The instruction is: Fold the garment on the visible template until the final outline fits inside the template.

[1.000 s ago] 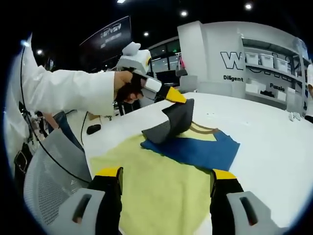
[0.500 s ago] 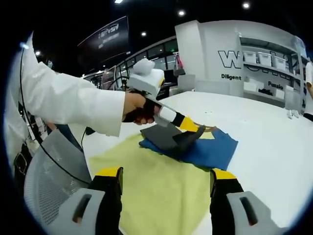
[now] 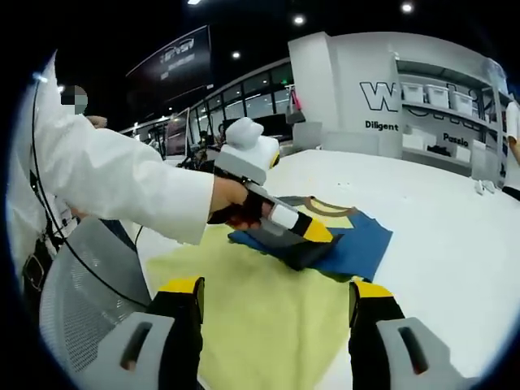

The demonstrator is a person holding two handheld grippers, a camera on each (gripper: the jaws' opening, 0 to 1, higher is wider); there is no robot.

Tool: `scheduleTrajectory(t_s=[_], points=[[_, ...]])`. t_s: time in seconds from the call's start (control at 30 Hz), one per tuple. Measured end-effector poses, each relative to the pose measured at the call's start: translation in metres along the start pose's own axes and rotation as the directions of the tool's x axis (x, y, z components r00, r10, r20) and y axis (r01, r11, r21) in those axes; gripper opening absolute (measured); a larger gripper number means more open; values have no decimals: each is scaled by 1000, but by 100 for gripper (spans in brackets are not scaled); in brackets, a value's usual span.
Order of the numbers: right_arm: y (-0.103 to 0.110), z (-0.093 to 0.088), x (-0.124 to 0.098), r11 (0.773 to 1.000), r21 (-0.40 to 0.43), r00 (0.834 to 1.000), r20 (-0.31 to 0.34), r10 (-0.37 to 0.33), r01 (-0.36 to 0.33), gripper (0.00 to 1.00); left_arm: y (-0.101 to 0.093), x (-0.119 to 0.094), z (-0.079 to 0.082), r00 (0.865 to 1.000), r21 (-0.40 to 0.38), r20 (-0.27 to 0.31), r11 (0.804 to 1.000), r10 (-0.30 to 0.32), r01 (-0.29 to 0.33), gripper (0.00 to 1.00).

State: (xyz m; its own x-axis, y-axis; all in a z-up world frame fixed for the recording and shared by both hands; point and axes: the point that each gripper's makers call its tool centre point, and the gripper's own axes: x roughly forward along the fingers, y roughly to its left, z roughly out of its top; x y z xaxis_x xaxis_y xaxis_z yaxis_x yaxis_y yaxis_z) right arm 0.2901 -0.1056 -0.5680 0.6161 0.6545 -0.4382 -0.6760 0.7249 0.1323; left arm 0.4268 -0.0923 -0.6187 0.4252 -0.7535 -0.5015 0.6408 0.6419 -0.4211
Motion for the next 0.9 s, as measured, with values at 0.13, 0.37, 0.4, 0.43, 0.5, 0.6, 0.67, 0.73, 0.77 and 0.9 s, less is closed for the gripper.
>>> scheduleTrajectory(t_s=[0.13, 0.37, 0.4, 0.43, 0.5, 0.6, 0.67, 0.73, 0.77, 0.9], points=[[0, -1, 2, 1000, 0, 1000, -3, 2, -2, 74, 1, -4, 4, 1000, -8, 18, 1000, -5, 5, 12], [2, 2, 3, 1000, -4, 1000, 1, 7, -7, 74, 4, -13, 6, 1000, 6, 29, 1000, -1, 1, 12], [3, 2, 4, 1000, -6, 1000, 2, 8, -8, 74, 5, -17, 6, 1000, 7, 32, 1000, 0, 0, 12], [3, 3, 4, 1000, -6, 1000, 2, 9, -9, 74, 5, -18, 6, 999, 9, 34, 1000, 0, -1, 12], [4, 2, 4, 1000, -8, 1000, 0, 11, -11, 74, 6, -21, 6, 999, 11, 39, 1000, 3, -3, 13], [5, 2, 5, 1000, -9, 1000, -2, 13, -13, 74, 10, -26, 4, 999, 23, 37, 1000, 12, -13, 13], [6, 2, 5, 1000, -11, 1000, -4, 14, -14, 74, 10, -31, 2, 999, 33, 41, 999, 20, -21, 14], [6, 1, 6, 1000, -12, 1000, -5, 15, -15, 74, 10, -34, 0, 999, 38, 41, 999, 25, -26, 15], [7, 1, 6, 1000, -10, 1000, -6, 15, -15, 74, 11, -36, 0, 999, 48, 43, 998, 27, -29, 16], [7, 0, 6, 1000, -12, 1000, -9, 15, -15, 75, 8, -45, 0, 998, 76, 54, 997, 28, -32, 19]])
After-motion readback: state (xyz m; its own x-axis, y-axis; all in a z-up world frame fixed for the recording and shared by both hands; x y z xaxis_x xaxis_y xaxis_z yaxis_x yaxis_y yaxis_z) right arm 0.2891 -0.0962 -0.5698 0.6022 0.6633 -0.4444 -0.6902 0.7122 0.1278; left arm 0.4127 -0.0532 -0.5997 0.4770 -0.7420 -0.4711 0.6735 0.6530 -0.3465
